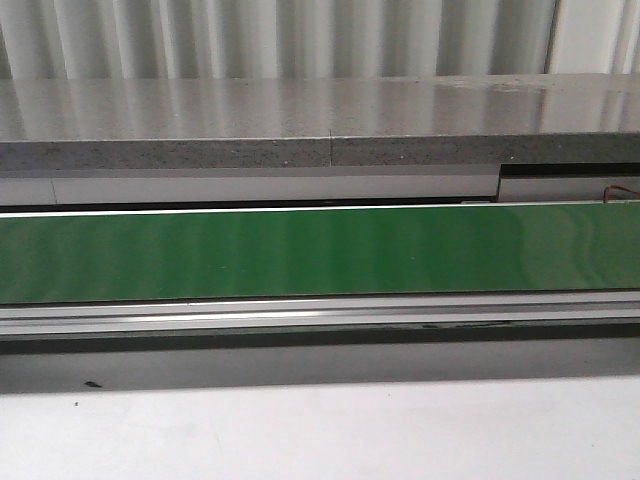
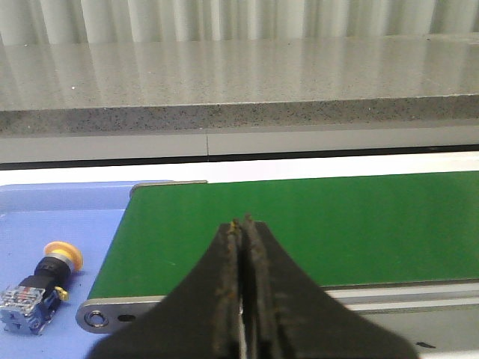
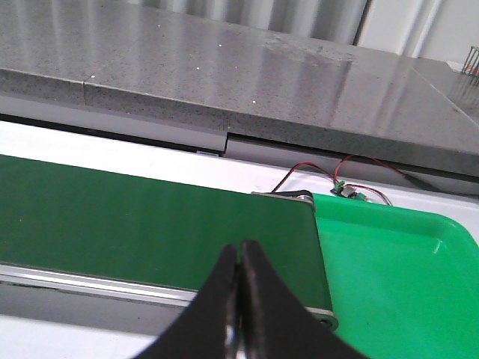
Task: Move button from right to left
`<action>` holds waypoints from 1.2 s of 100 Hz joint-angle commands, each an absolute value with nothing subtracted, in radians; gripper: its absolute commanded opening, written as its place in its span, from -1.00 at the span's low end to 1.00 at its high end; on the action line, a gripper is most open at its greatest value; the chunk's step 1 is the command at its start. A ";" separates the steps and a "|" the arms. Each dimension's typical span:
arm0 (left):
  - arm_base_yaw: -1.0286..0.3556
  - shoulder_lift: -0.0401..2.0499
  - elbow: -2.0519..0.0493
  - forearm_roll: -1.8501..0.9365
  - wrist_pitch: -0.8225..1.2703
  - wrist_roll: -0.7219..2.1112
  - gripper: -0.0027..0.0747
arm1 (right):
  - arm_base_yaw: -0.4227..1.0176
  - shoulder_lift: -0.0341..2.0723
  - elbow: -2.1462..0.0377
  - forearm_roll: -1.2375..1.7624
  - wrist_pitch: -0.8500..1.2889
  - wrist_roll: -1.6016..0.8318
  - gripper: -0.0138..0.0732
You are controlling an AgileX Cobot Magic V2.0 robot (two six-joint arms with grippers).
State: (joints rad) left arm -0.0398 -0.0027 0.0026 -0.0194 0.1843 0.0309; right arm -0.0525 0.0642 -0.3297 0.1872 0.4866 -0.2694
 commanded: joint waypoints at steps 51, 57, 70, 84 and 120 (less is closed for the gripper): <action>-0.038 -0.031 0.043 -0.029 0.110 0.021 -0.98 | -0.054 0.074 -0.343 0.181 0.348 -0.275 -0.84; -0.038 -0.031 0.043 -0.029 0.110 0.021 -0.98 | -0.054 0.074 -0.323 0.179 0.272 -0.274 -0.84; -0.038 -0.031 0.043 -0.029 0.110 0.021 -0.98 | -0.054 0.074 -0.244 0.124 0.075 -0.181 -0.84; -0.038 -0.031 0.043 -0.029 0.110 0.021 -0.98 | -0.054 0.074 -0.164 -0.031 0.014 0.014 -0.84; -0.038 -0.031 0.043 -0.029 0.110 0.021 -0.98 | -0.054 0.007 0.006 -0.047 -0.076 0.061 -0.84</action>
State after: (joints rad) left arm -0.0398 -0.0027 0.0026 -0.0194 0.1843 0.0309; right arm -0.0525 0.0253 0.0242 -0.0366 -0.0072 0.0578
